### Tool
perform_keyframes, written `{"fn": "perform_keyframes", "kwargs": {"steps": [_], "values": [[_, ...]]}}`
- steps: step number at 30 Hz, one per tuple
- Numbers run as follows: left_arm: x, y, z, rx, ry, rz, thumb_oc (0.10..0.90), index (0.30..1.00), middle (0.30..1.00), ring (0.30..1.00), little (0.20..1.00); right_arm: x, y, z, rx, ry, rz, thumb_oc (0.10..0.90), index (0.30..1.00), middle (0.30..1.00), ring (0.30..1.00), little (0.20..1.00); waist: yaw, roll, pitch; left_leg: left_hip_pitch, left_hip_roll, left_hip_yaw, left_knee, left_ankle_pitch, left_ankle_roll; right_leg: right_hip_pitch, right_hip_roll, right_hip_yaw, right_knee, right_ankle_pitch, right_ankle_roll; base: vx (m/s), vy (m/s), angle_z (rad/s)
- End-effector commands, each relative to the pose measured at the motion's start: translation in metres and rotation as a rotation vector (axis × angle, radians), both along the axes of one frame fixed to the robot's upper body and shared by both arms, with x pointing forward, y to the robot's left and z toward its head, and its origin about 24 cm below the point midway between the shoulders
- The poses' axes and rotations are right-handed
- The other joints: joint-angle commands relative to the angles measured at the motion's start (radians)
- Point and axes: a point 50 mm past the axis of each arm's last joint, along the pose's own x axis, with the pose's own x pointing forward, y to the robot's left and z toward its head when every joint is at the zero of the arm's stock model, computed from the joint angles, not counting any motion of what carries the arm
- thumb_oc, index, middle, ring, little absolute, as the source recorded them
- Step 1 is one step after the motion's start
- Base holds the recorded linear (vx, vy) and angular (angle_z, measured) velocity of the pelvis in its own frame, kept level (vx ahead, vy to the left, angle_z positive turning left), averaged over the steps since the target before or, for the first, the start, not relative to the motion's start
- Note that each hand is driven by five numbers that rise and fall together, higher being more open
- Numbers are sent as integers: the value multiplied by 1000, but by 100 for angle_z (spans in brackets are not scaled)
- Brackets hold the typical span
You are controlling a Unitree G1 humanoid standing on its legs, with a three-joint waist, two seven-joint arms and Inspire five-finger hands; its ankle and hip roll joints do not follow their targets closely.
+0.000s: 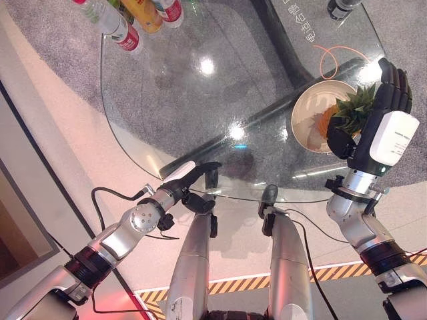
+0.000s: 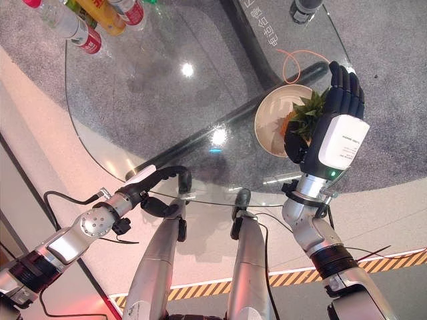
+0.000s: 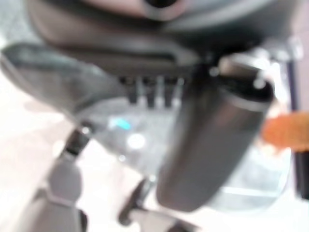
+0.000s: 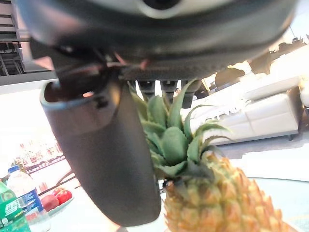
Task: Pick up the fruit to the plate
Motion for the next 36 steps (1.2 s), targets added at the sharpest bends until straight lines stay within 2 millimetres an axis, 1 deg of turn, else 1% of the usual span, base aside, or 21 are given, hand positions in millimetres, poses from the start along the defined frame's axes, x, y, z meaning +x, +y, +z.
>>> {"fn": "perform_keyframes", "kwargs": {"steps": [1,5,11,14,17,18,19,22,24,26,31,35,36], "values": [[-7,-12,21,-14,-90,-80,800,900,900,900,900,-12,0,50,-62,-292,37,800,900,900,900,900,3,-34,-26,33,-59,55,220,-213,47,76,50,-41,-246,232,68,0,0,0],[-5,-12,24,-18,-94,-78,800,900,900,900,900,-12,9,55,-94,-303,84,800,900,900,900,900,2,-33,-26,27,-59,56,219,-206,46,68,46,-40,-247,239,68,0,0,0],[-5,-11,23,-19,-97,-71,800,900,900,900,900,-15,17,57,-117,-294,143,800,900,900,900,900,1,-37,-26,40,-60,60,215,-208,48,80,47,-39,-248,236,69,0,0,0],[-5,-10,22,-18,-96,-66,800,900,900,900,900,-16,23,57,-121,-270,199,800,900,900,900,900,0,-41,-26,54,-60,58,212,-209,47,93,48,-38,-250,234,70,0,0,0],[-6,-9,22,-19,-92,-64,800,900,900,900,900,-19,33,55,-127,-231,300,800,900,900,900,900,0,-43,-26,74,-62,58,205,-209,46,111,49,-37,-255,232,71,0,0,0],[-7,-9,20,-20,-85,-64,800,900,900,900,900,-20,35,53,-132,-216,315,800,900,900,900,900,1,-43,-26,88,-60,58,207,-218,46,124,51,-36,-253,224,72,0,0,0],[-7,-9,19,-20,-84,-63,800,900,900,900,900,-20,39,52,-138,-199,344,800,900,900,900,900,1,-44,-26,98,-60,58,203,-218,46,134,52,-36,-257,223,73,0,0,0],[-7,-9,20,-21,-89,-62,800,900,900,900,900,-21,43,52,-139,-189,382,800,900,900,900,900,-1,-47,-26,100,-62,57,195,-208,46,135,51,-36,-263,230,72,0,0,0],[-7,-9,18,-26,-88,-60,800,900,900,900,900,-21,52,46,-149,-143,443,800,900,900,900,900,-1,-48,-26,129,-61,58,180,-207,46,162,54,-35,-274,227,73,0,0,0],[-7,-9,18,-28,-89,-58,800,900,900,900,900,-21,55,45,-152,-130,458,800,900,900,900,900,-1,-48,-26,139,-61,58,175,-206,45,173,55,-35,-280,227,73,0,0,0],[-7,-8,15,-35,-76,-51,800,900,900,900,900,-22,67,36,-169,-34,559,800,900,900,900,900,3,-50,-26,217,-60,55,130,-196,39,248,58,-36,-310,222,75,-28,-8,1],[-8,-7,13,-38,-64,-46,800,900,900,900,900,-23,71,32,-183,-2,589,800,900,900,900,900,3,-51,-26,245,-60,52,113,-193,38,274,58,-37,-320,221,76,0,0,0],[-9,-5,11,-38,-52,-43,800,900,900,900,900,-24,74,29,-197,26,612,800,900,900,900,900,5,-52,-26,273,-59,50,97,-189,37,301,58,-38,-331,219,77,-37,-40,2]]}}
